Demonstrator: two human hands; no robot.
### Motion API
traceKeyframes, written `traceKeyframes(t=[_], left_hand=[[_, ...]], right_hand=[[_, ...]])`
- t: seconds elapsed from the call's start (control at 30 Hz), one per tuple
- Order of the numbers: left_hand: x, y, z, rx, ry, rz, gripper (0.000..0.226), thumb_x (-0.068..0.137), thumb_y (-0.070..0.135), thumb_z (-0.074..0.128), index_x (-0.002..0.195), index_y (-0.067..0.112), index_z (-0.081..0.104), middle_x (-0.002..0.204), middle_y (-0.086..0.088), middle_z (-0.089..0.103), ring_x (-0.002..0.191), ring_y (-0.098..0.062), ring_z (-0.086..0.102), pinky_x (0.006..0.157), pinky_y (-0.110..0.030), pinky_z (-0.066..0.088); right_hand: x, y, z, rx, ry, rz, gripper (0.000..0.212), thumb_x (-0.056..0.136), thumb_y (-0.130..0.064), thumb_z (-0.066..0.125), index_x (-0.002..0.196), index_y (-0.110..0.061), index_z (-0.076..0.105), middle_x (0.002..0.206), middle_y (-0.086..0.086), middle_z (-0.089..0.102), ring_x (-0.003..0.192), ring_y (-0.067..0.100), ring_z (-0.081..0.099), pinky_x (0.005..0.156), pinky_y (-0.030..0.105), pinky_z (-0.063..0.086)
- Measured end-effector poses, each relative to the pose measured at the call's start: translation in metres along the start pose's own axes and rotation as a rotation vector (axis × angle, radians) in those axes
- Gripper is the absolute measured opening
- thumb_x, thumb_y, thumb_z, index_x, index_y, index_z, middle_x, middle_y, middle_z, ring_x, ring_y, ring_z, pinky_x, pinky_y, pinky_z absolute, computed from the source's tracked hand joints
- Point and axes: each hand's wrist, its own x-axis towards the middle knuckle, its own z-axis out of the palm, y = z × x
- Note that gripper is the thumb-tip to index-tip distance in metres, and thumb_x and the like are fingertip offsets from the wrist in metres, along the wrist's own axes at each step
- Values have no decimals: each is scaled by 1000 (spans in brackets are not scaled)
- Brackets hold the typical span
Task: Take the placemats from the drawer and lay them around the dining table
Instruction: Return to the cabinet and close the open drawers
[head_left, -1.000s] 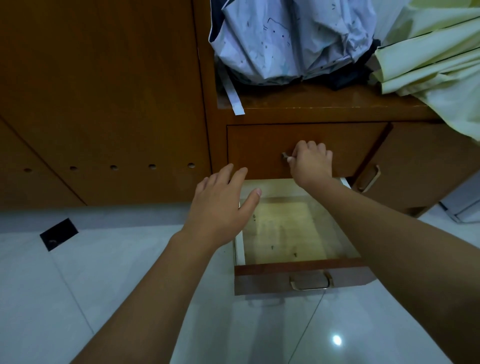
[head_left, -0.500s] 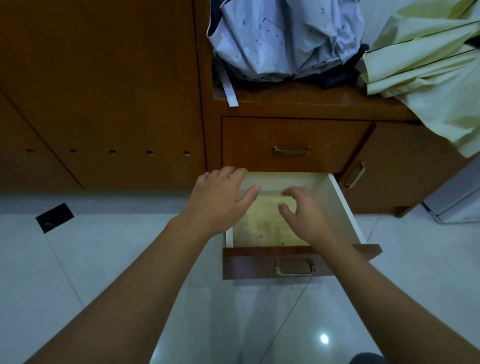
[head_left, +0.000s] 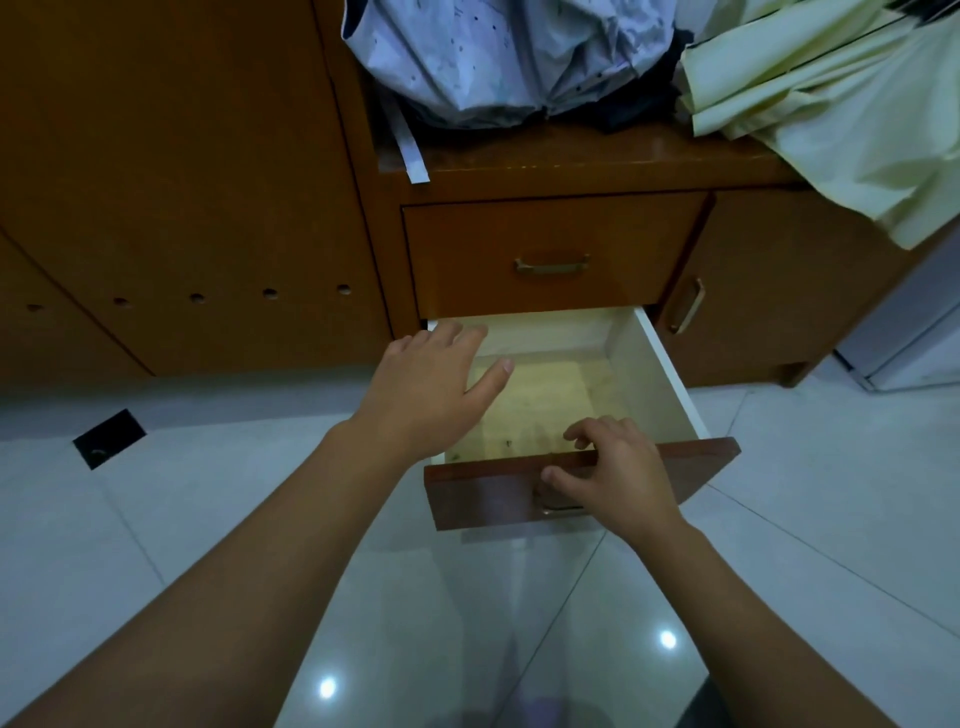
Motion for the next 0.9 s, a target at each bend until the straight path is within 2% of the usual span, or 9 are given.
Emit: traceKeyframes(t=[0.23,0.63,0.9], left_hand=[[-1,3,4,41,17,-2,63,99,60,25,147,22,38,149,-1,43,134,-21,40,107,-42,30],[5,1,4,44,15,-20,65,98,62,23,147,22,39,149,-2,43,135,-22,40,107,-43,31],[4,-9,1,27,57,-38,61,99,61,26,142,22,44,143,-3,48,127,-24,47,102,-43,34]], right_hand=[[1,7,7,-103,31,-15,32,74,-51,74,87,-24,63,86,-8,56,86,17,46,77,32,35],[20,4,22,-157,121,-4,31,77,-49,73,90,-22,63,90,-5,57,89,19,46,76,33,38],[48,-2,29,-205,119,0,30,84,-48,66,94,-20,59,96,-1,58,93,21,46,78,35,39]])
